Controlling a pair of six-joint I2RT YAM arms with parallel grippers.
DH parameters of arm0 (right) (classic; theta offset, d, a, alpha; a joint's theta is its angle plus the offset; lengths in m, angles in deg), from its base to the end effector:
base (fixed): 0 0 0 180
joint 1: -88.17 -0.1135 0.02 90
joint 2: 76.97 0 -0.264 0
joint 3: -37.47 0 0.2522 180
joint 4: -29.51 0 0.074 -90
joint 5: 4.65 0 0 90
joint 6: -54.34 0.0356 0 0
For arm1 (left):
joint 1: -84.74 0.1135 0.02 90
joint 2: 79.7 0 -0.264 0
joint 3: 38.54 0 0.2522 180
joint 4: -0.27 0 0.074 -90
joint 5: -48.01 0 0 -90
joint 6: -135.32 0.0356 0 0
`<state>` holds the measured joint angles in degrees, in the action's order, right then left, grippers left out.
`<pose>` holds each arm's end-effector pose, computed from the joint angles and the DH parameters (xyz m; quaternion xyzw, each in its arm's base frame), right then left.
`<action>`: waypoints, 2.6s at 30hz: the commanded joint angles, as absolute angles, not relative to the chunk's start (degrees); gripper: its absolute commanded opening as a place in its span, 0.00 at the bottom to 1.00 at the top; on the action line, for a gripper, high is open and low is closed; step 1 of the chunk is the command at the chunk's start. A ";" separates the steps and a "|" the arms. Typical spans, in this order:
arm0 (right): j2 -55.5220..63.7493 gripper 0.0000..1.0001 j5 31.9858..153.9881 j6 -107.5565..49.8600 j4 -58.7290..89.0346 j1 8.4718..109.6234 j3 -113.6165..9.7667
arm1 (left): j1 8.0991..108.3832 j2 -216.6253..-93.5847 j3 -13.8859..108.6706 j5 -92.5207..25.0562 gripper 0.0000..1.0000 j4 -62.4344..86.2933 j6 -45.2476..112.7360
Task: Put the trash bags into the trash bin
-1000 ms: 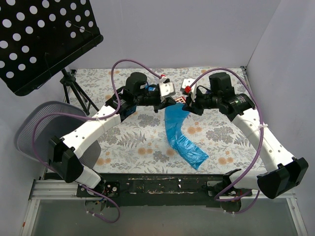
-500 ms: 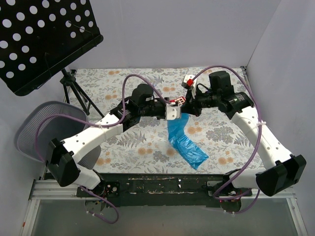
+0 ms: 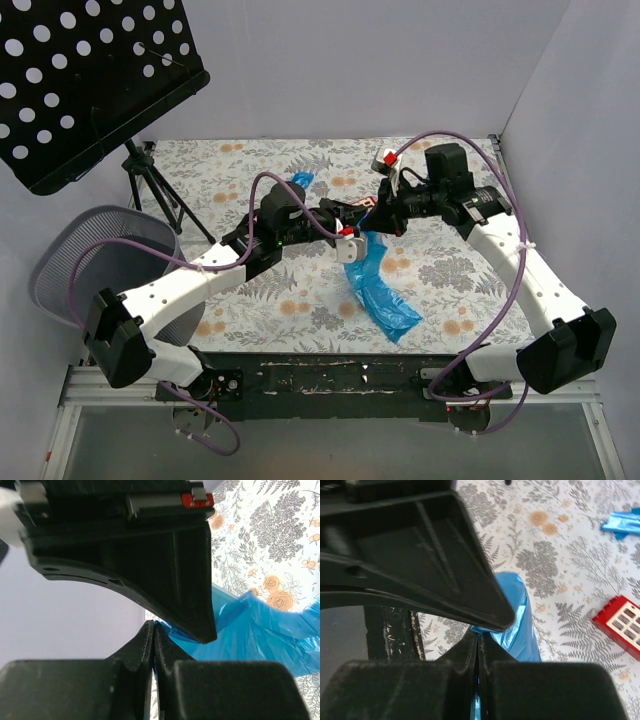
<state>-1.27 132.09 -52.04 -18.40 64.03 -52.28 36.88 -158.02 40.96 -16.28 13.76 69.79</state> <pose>0.2460 0.1386 0.3757 -0.4556 0.6952 0.3784 0.4073 0.2048 -0.2494 0.3546 0.5607 0.5307 -0.2936 0.5637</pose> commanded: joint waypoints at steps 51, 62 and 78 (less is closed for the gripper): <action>-3.66 0.01 127.53 -48.23 -12.55 67.00 -48.19 | 36.14 -158.54 38.95 -19.92 0.00 6.14 74.23; -3.76 0.01 128.76 -46.83 -11.06 65.31 -52.48 | 36.14 -160.65 39.21 -17.92 0.00 8.40 75.38; -3.76 0.01 131.76 -47.71 -11.06 64.62 -52.39 | 36.14 -163.46 40.97 -18.70 0.00 6.47 75.99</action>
